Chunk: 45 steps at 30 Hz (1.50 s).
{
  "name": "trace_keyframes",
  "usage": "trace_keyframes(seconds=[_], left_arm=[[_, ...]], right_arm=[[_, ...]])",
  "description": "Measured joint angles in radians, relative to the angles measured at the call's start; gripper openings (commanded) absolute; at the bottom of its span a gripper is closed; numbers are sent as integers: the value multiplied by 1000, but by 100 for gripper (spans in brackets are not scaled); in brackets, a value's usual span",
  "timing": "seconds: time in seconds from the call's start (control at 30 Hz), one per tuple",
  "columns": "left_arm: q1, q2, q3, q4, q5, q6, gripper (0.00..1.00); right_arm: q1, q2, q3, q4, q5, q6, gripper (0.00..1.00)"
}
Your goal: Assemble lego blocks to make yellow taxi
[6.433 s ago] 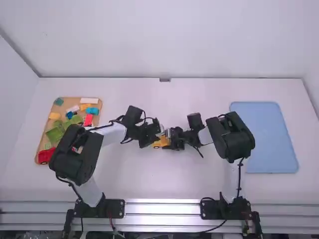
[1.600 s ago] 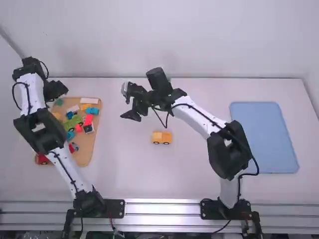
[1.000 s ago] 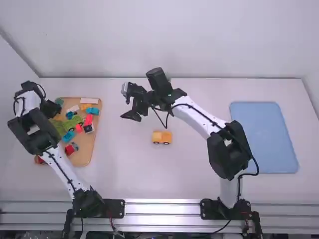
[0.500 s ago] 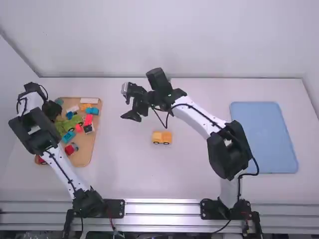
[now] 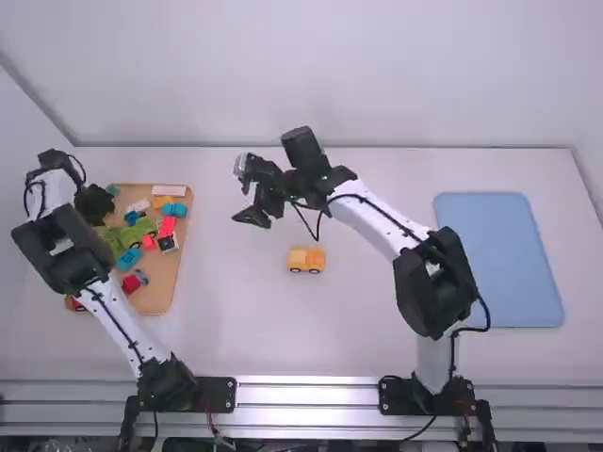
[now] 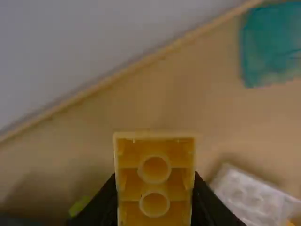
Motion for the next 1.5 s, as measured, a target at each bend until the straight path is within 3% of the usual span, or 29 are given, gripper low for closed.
trace_keyframes(seconds=[0.13, 0.17, 0.27, 0.3, 0.37, 0.4, 0.47, 0.6, 0.73, 1.07, 1.5], left_arm=[[-15, -250, -152, 111, 10, 41, 8], [-15, -250, -152, 111, 10, 41, 8], [-60, -518, -434, 394, 112, 124, 11], [-67, -547, -472, 431, 134, 140, 12], [-114, -688, -679, 630, 261, 243, 17], [-117, -696, -691, 640, 270, 249, 17], [-201, -827, -928, 858, 457, 388, 21], [-346, -932, -1182, 1097, 666, 531, 15], [-475, -973, -1337, 1320, 828, 593, 13], [-583, -974, -1428, 1675, 1133, 576, 9], [-653, -950, -1428, 1701, 1216, 558, 5]], right_arm=[[-20, 0, 0, 25, 0, 32, 98], [-20, 0, 0, 25, 0, 32, 98], [-44, 0, 0, 66, -1, 88, 98], [-49, 0, 0, 71, -2, 99, 98], [-69, 0, 0, 86, -13, 132, 98], [-70, 0, 0, 86, -15, 133, 98], [-92, 0, 0, 94, -83, 144, 98], [-122, 0, 0, 97, -247, 126, 98], [-143, 0, 0, 43, -399, 91, 100], [-154, 1, 0, -224, -618, -158, 87], [-154, 1, 0, -295, -671, -324, 50]])
